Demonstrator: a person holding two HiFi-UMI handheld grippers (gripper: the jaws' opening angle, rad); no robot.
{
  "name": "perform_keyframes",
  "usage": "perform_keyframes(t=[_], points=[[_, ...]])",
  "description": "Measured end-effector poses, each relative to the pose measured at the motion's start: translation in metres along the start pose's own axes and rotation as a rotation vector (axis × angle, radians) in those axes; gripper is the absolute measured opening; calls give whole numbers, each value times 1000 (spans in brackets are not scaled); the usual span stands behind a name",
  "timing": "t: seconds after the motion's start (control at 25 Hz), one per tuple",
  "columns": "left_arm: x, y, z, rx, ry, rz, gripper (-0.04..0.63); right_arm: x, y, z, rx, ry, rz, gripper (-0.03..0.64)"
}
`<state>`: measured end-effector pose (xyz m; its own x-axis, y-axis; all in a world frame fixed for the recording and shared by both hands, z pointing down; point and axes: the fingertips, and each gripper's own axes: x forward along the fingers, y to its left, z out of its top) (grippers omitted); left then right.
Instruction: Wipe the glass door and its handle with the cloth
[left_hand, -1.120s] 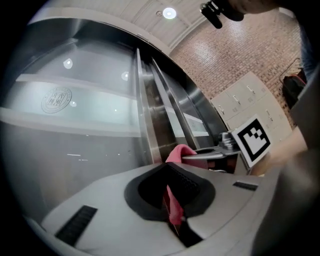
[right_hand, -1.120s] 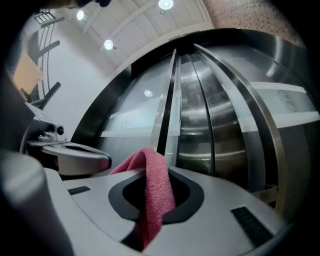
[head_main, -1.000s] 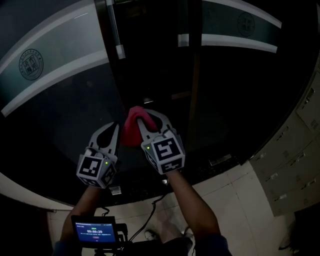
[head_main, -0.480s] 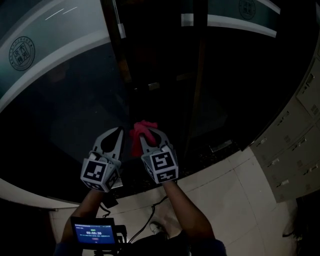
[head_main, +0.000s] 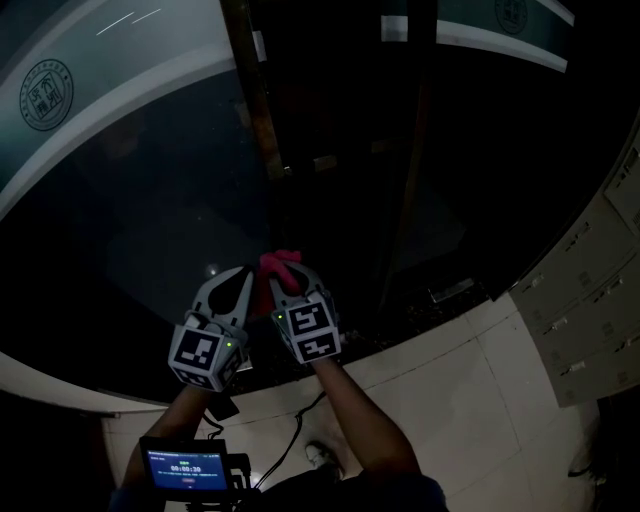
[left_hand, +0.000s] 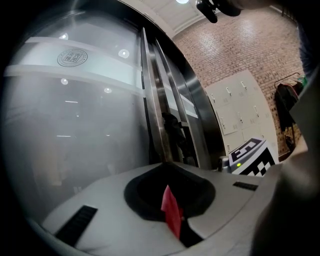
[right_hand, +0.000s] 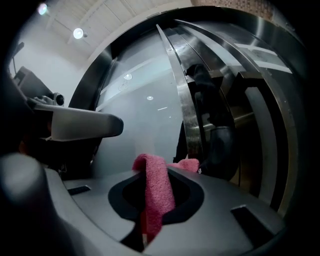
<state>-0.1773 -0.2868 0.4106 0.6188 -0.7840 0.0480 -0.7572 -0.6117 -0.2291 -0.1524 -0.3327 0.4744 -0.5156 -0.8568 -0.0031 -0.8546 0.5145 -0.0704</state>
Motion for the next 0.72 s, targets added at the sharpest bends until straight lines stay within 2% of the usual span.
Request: perform_keyframes(t=[0.28,0.72], points=[[-5,3,5,-29,-7,19,9,-8,6,30,-33,-29,19,35],[-27,-24,40,-80,-38,81,9,-69,22,93,-102,-97,79,35]])
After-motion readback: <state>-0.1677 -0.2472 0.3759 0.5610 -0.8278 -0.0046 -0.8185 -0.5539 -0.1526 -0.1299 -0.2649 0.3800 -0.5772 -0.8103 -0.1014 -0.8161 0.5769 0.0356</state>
